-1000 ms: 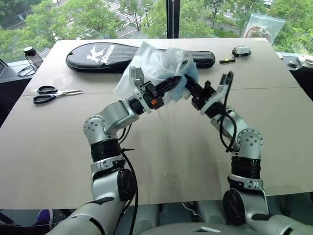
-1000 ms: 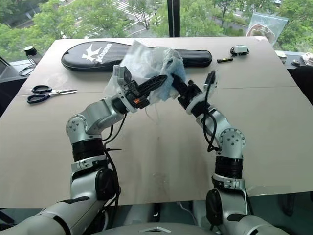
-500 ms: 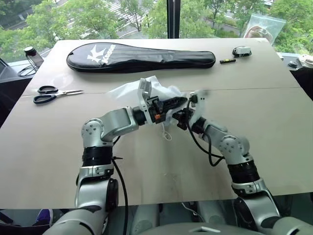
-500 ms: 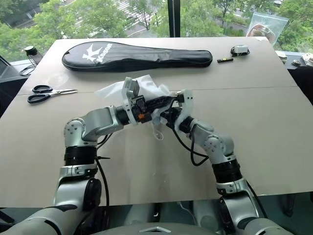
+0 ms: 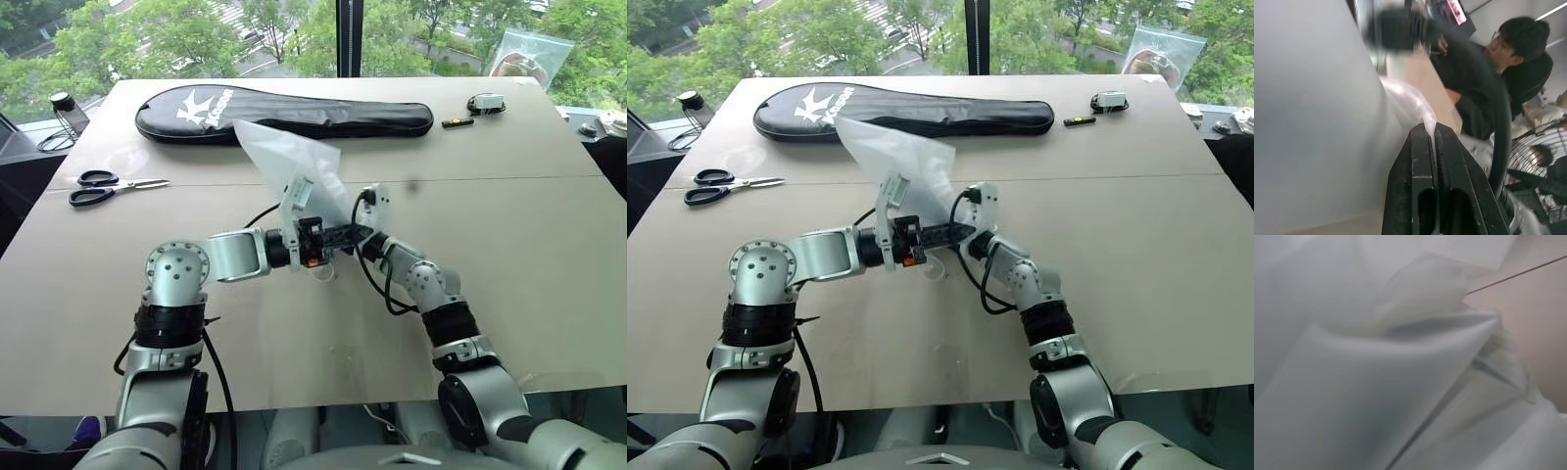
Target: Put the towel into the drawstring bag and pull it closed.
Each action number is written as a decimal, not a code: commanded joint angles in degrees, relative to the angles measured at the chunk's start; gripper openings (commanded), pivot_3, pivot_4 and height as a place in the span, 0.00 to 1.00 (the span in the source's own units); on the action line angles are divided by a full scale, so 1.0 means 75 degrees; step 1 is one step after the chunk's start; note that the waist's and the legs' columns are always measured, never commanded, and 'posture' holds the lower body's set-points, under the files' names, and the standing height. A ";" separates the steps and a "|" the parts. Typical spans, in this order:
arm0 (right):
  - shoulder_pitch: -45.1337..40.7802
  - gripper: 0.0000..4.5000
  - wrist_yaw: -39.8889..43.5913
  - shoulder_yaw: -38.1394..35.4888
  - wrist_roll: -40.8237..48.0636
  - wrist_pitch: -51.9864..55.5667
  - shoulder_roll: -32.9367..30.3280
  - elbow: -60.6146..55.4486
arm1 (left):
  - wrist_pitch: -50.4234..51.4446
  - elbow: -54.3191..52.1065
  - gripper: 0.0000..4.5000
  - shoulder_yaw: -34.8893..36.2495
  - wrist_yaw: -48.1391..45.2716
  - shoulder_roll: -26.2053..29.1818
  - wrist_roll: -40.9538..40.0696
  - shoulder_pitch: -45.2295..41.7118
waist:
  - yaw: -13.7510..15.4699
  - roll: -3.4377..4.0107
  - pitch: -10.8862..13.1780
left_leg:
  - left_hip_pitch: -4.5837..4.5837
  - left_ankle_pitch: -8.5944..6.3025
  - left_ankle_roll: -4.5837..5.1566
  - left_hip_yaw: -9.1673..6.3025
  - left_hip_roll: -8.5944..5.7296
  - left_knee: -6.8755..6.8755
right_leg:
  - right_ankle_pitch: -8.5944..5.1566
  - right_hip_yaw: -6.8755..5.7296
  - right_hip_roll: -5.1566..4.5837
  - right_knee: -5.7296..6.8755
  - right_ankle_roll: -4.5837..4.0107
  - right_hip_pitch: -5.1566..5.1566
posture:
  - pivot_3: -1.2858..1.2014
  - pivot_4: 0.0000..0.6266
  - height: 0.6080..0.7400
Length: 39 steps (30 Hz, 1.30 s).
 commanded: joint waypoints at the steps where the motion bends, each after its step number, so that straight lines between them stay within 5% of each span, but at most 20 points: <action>1: -0.0533 0.02 -0.0650 -0.0574 -0.0135 -0.0803 0.0661 0.0523 | -0.0111 -0.0684 0.00 0.0000 -0.0637 0.0092 0.0143 0.0021 | 0.0029 0.0000 0.0000 | 0.0000 0.0000 0.0000 -0.0006 0.0000 0.0000 | 0.0000 -0.0005 0.0001 0.0001 0.0000 0.0002 | 0.52 0.24 1.00; 4: -0.0485 0.02 -0.0620 -0.0248 -0.0430 -0.0817 0.0331 0.0517 | -0.0296 -0.0552 0.00 0.0246 -0.0690 0.0142 0.0294 -0.0051 | 0.0055 0.0000 -0.0001 | 0.0004 0.0001 0.0001 -0.0010 -0.0010 0.0004 | 0.0000 -0.0009 -0.0010 -0.0001 0.0001 0.0013 | 0.52 0.24 1.00; 5: -0.0365 0.15 -0.0465 0.0011 -0.0582 -0.0689 0.0129 0.0251 | -0.0475 -0.0484 0.00 0.0267 -0.0803 0.0214 0.0583 -0.0106 | 0.0055 -0.0001 -0.0001 | 0.0004 0.0001 0.0002 -0.0010 -0.0011 0.0004 | 0.0000 -0.0009 -0.0011 -0.0001 0.0001 0.0013 | 0.52 0.24 1.00; 7: -0.0038 0.21 -0.0058 0.0657 -0.0942 -0.0439 -0.0315 -0.0605 | -0.0896 -0.0297 0.00 0.0222 -0.1081 0.0338 0.1242 -0.0217 | 0.0022 0.0002 0.0001 | 0.0001 0.0001 0.0002 -0.0012 -0.0014 0.0005 | 0.0000 -0.0011 -0.0013 0.0000 0.0002 0.0010 | 0.52 0.24 1.00; 10: 0.0536 0.51 0.0386 0.1248 -0.1152 0.0134 -0.0883 -0.2152 | -0.1500 0.0139 0.00 0.0163 -0.1672 0.0475 0.2111 -0.0425 | 0.0035 0.0007 0.0004 | -0.0007 0.0001 0.0001 -0.0021 -0.0013 -0.0001 | -0.0001 -0.0022 -0.0012 -0.0007 0.0001 0.0005 | 0.52 0.24 1.00; 16: 0.1245 0.51 0.0348 0.1323 -0.0865 0.1374 -0.1673 -0.4448 | -0.2216 0.1301 0.00 -0.0045 -0.3117 0.0925 0.3431 -0.1028 | -0.0019 0.0007 0.0005 | -0.0015 0.0001 0.0002 -0.0022 -0.0015 -0.0012 | -0.0004 -0.0025 -0.0015 -0.0029 0.0005 0.0005 | 0.52 0.24 1.00; 23: 0.1237 0.51 0.0144 0.2192 -0.2337 0.1226 -0.2258 -0.4644 | -0.1627 0.2714 0.00 0.0273 -0.4060 0.1104 0.3702 -0.1758 | -0.0024 0.0005 0.0005 | -0.0013 0.0001 0.0003 -0.0019 -0.0013 -0.0016 | -0.0005 -0.0025 -0.0010 -0.0033 0.0007 0.0005 | 0.52 0.24 1.00; 26: 0.1050 0.69 0.0210 0.2077 -0.2549 0.0938 -0.2093 -0.4245 | -0.1829 0.2996 0.00 0.0080 -0.4522 0.1399 0.4246 -0.1698 | -0.0025 0.0003 0.0007 | -0.0014 0.0001 0.0002 -0.0021 -0.0011 -0.0018 | -0.0005 -0.0025 -0.0009 -0.0033 0.0007 0.0001 | 0.52 0.24 1.00; 29: 0.0739 0.99 0.0238 0.2055 -0.2734 0.0714 -0.1827 -0.3651 | -0.1845 0.3186 0.00 0.0058 -0.4769 0.1488 0.4551 -0.1710 | -0.0015 0.0002 0.0007 | -0.0013 0.0001 0.0002 -0.0020 -0.0010 -0.0019 | -0.0005 -0.0024 -0.0010 -0.0032 0.0006 0.0001 | 0.52 0.24 1.00; 35: -0.0048 0.99 0.0349 0.2374 -0.3406 -0.0206 -0.1193 -0.1974 | -0.1625 0.3051 0.00 0.0190 -0.4810 0.1289 0.4761 -0.1747 | -0.0019 0.0002 0.0007 | -0.0014 0.0001 0.0002 -0.0023 -0.0010 -0.0018 | -0.0004 -0.0026 -0.0011 -0.0031 0.0006 0.0001 | 0.52 0.24 1.00; 39: -0.0608 0.71 0.0493 0.2377 -0.3736 -0.0996 -0.0753 -0.0865 | -0.1376 0.2536 0.00 0.0208 -0.4772 0.1203 0.4721 -0.1589 | -0.0021 -0.0002 0.0010 | -0.0014 0.0001 0.0002 -0.0022 -0.0011 -0.0017 | -0.0003 -0.0025 -0.0014 -0.0030 0.0006 0.0001 | 0.52 0.24 1.00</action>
